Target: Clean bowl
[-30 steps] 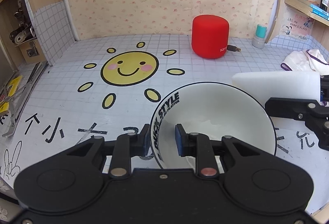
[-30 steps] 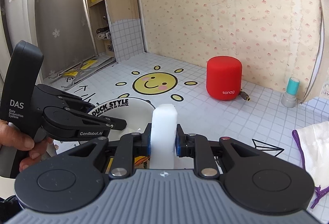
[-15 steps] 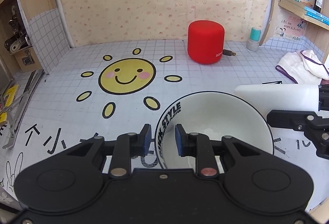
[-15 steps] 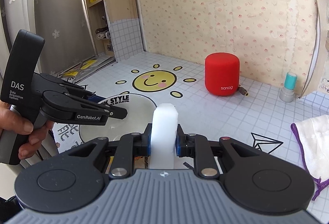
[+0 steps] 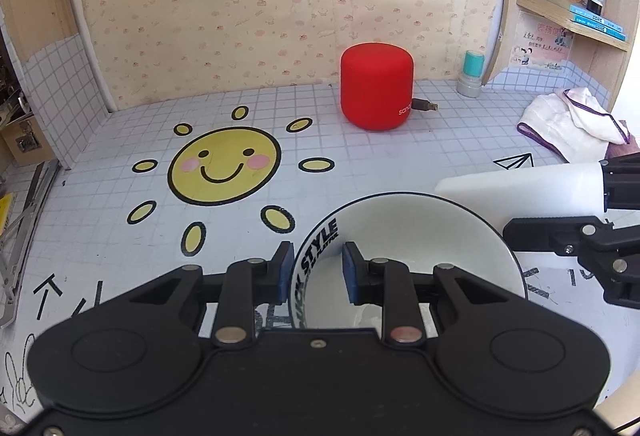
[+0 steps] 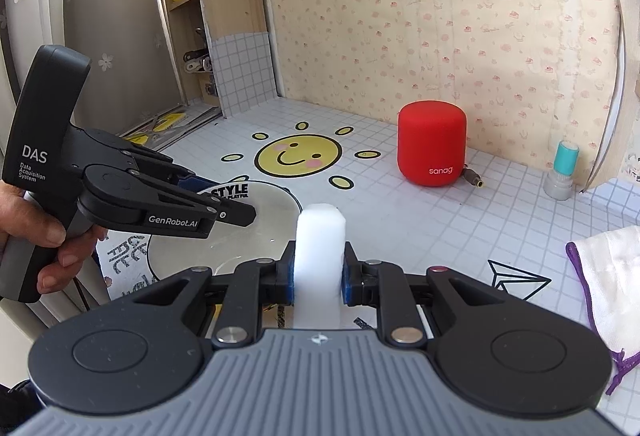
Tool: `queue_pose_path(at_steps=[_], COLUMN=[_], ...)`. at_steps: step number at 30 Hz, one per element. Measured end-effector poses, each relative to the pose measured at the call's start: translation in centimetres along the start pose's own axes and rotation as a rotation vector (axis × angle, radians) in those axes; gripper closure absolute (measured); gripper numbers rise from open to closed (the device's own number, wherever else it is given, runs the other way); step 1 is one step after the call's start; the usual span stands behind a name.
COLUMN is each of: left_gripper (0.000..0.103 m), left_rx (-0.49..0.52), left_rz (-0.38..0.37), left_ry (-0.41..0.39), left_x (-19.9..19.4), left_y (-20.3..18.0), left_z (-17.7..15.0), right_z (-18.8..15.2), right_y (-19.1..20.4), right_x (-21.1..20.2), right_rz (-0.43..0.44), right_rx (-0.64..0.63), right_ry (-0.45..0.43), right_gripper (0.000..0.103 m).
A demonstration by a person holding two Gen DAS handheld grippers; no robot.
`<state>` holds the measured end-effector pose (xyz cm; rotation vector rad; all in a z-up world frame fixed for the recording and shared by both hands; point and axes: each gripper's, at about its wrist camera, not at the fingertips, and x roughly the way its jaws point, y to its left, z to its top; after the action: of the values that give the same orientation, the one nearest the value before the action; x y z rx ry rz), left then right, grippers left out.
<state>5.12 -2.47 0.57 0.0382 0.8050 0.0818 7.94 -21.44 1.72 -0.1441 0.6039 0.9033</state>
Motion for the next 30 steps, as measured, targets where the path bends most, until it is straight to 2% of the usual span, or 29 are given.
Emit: queue_pose_path(at_steps=[5, 8, 13, 16, 21, 25, 28, 30], left_gripper=[0.076, 0.078, 0.080, 0.080, 0.080, 0.080, 0.080, 0.080], left_rx=[-0.004, -0.007, -0.061, -0.102, -0.116, -0.133, -0.132, -0.129], left_rz=[-0.002, 0.022, 0.070, 0.071, 0.094, 0.089, 0.087, 0.089], left_ry=[-0.007, -0.011, -0.004, 0.003, -0.002, 0.001, 0.008, 0.009], left_x=[-0.1, -0.3, -0.7, -0.8, -1.1, -1.2, -1.1, -1.0], left_y=[0.1, 0.0, 0.1, 0.4, 0.3, 0.5, 0.5, 0.4], left_z=[-0.1, -0.4, -0.8, -1.0, -1.4, -1.5, -1.5, -1.6], right_z=[0.1, 0.2, 1.5, 2.4, 3.6, 4.2, 3.8, 3.3], right_y=[-0.1, -0.1, -0.4, -0.7, -0.3, -0.1, 0.5, 0.4], right_x=[0.2, 0.5, 1.8, 2.8, 4.2, 4.6, 4.5, 4.1], right_rz=[0.000, -0.002, 0.014, 0.030, 0.033, 0.071, 0.027, 0.037], right_rx=[0.000, -0.007, -0.020, -0.021, -0.058, -0.051, -0.076, -0.061], right_ry=[0.002, 0.007, 0.018, 0.027, 0.044, 0.043, 0.040, 0.037], right_gripper=[0.081, 0.081, 0.081, 0.081, 0.081, 0.081, 0.081, 0.081])
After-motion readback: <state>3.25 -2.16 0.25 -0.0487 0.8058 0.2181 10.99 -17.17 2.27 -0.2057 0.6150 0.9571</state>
